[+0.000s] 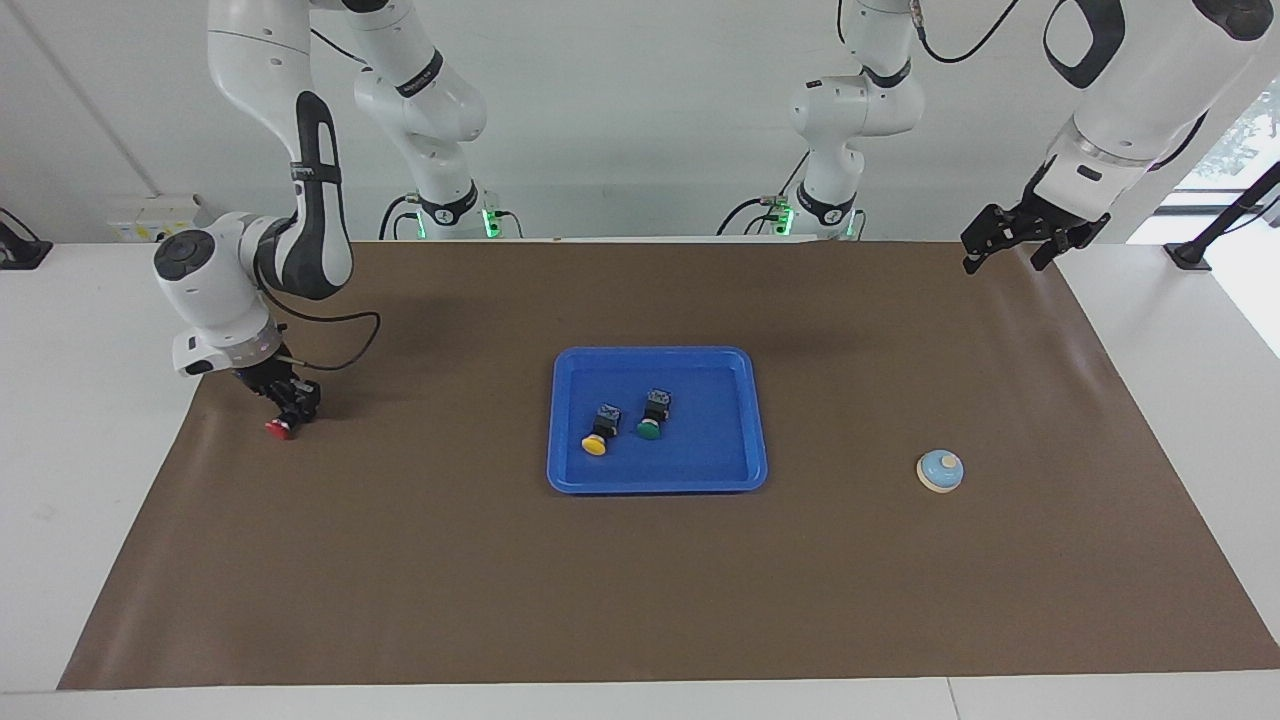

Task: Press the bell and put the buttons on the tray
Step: 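Place the red button in the tray beside the green one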

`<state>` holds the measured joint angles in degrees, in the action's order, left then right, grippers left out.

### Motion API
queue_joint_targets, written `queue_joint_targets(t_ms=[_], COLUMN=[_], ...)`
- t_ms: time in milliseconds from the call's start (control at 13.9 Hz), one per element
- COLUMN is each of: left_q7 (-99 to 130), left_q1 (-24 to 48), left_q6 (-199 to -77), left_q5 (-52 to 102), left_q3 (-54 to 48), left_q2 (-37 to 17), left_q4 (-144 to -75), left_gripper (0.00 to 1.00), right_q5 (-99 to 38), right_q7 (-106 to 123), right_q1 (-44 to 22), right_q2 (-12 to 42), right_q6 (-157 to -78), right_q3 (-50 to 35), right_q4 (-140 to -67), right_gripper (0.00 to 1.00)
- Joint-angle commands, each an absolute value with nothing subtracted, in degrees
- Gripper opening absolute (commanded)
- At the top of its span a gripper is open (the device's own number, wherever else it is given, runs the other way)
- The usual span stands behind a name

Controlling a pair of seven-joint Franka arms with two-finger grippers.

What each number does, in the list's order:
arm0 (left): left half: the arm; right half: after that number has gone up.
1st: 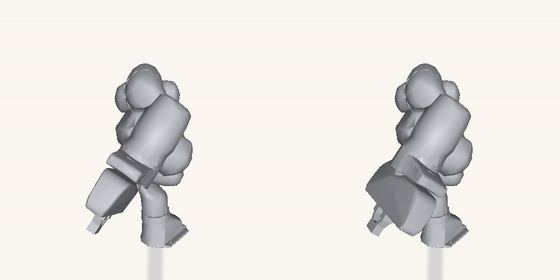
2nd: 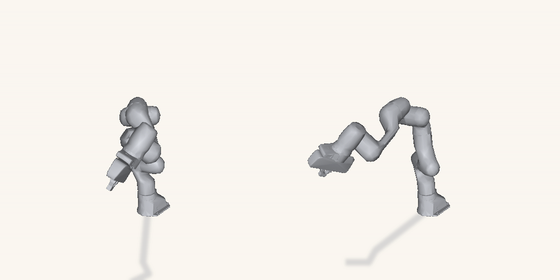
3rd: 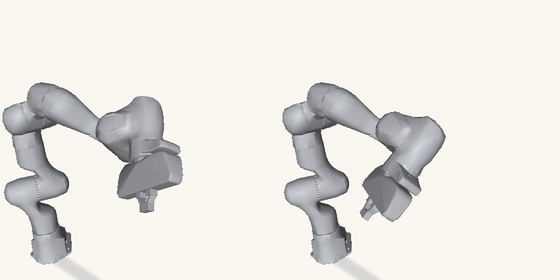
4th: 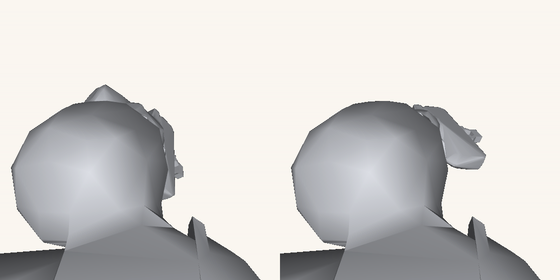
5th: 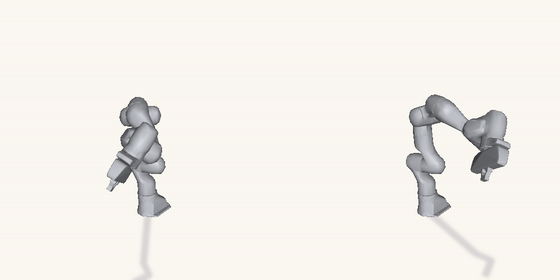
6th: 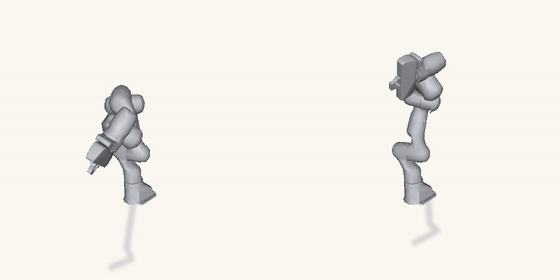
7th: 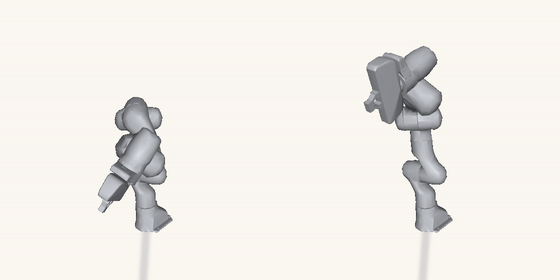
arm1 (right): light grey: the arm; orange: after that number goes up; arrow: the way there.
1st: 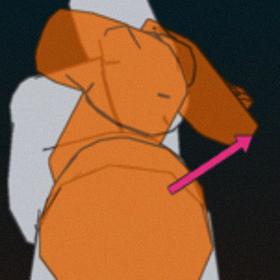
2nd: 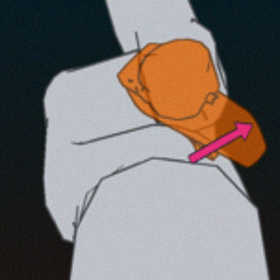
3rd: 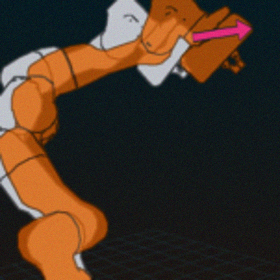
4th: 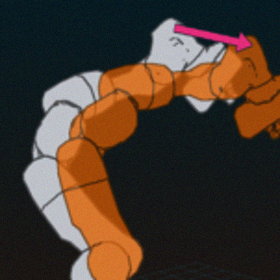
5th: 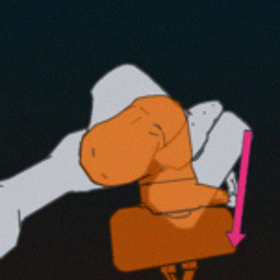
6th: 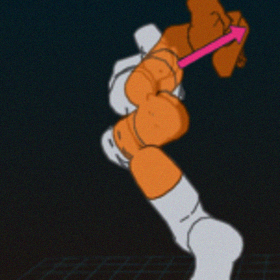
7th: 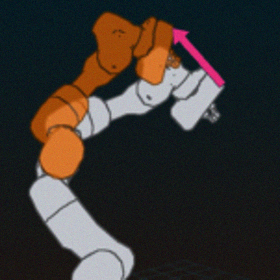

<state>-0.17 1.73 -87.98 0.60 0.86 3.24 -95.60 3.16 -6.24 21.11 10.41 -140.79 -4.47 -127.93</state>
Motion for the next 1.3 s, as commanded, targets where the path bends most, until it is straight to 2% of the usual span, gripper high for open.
queue_joint_targets(t_ms=[0, 289, 794, 1010, 1226], left_q7=[-0.18, -0.18, -0.18, -0.18, -0.18], left_q1=[1.32, 1.32, 1.32, 1.32, 1.32], left_q6=[-87.36, -87.36, -87.36, -87.36, -87.36], left_q5=[0.0, 0.0, 0.0, 0.0, 0.0], left_q3=[0.62, 0.62, 0.62, 0.62, 0.62], left_q2=[3.34, 3.34, 3.34, 3.34, 3.34], left_q4=[-95.1, -95.1, -95.1, -95.1, -95.1], left_gripper=[1.0, 1.0, 1.0, 1.0, 1.0], right_q5=[3.08, 2.72, -2.63, -4.13, -3.69], right_q7=[-5.88, -14.31, -32.32, -39.35, -43.58], right_q1=[18.74, 7.15, -15.61, -23.62, -29.51], right_q2=[9.32, 10.1, 13.0, 19.05, 26.17], right_q6=[-133.11, -122.02, -118.13, -115.14, -115.83], right_q3=[-6.15, -6.24, -6.33, -6.33, -6.15], right_q4=[-122.99, -112.61, -101.8, -92.32, -85.89], right_gripper=[0.0, 0.0, 0.0, 0.0, 0.0])
